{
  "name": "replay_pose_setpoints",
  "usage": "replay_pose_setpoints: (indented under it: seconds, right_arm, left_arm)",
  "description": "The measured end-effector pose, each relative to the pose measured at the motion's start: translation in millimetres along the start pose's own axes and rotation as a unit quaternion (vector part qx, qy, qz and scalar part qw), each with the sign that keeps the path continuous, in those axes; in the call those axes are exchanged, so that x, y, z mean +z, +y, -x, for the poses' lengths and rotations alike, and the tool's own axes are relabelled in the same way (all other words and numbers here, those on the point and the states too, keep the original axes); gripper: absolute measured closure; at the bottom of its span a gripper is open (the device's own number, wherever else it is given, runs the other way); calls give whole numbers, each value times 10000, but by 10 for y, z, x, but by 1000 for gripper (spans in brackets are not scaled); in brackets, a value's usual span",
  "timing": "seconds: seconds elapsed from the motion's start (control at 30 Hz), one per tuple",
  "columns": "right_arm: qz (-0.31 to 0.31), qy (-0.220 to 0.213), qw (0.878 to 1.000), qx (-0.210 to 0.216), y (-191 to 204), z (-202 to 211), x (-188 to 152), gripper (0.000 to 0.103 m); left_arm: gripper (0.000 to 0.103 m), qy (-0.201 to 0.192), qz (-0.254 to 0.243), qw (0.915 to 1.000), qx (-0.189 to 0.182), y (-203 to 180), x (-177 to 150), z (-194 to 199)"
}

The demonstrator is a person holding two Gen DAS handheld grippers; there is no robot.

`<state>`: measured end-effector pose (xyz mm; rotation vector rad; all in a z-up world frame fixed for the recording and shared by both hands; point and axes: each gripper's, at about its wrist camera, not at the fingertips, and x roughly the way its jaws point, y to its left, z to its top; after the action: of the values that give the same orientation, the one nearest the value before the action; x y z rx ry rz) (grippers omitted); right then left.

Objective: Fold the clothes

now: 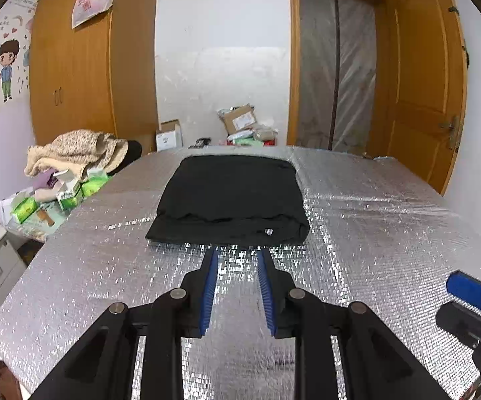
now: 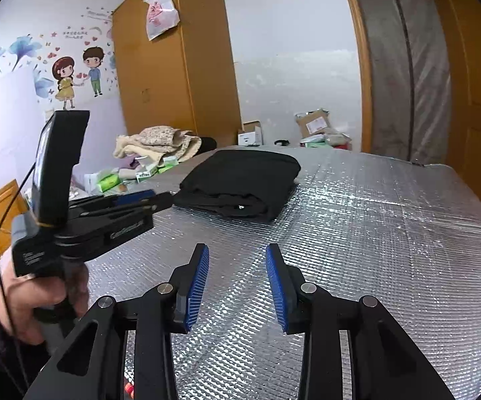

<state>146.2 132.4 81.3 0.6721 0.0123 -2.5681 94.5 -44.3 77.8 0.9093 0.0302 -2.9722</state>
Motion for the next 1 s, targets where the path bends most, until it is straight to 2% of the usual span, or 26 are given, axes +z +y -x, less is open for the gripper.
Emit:
replay_pose_setpoints:
  seconds: [0.1,0.27,0.4,1.0]
  right_arm:
    - [42,37,10000,19,9,-24,-17,66]
    - [64,106,9999,98,15,-70,-36,66]
    - [50,126,9998,108,5,-80,-45,66]
    - [105,153,9997,133,27,-76,-47,66]
  left_arm:
    - [78,149,21,9998,148,2,-54,-19]
    - [78,271,225,9994,-69,72,-90,-36]
    - [78,326,303,9990,9,127,-80,-56]
    - [78,450,335,9984,-117,113,-77,-67]
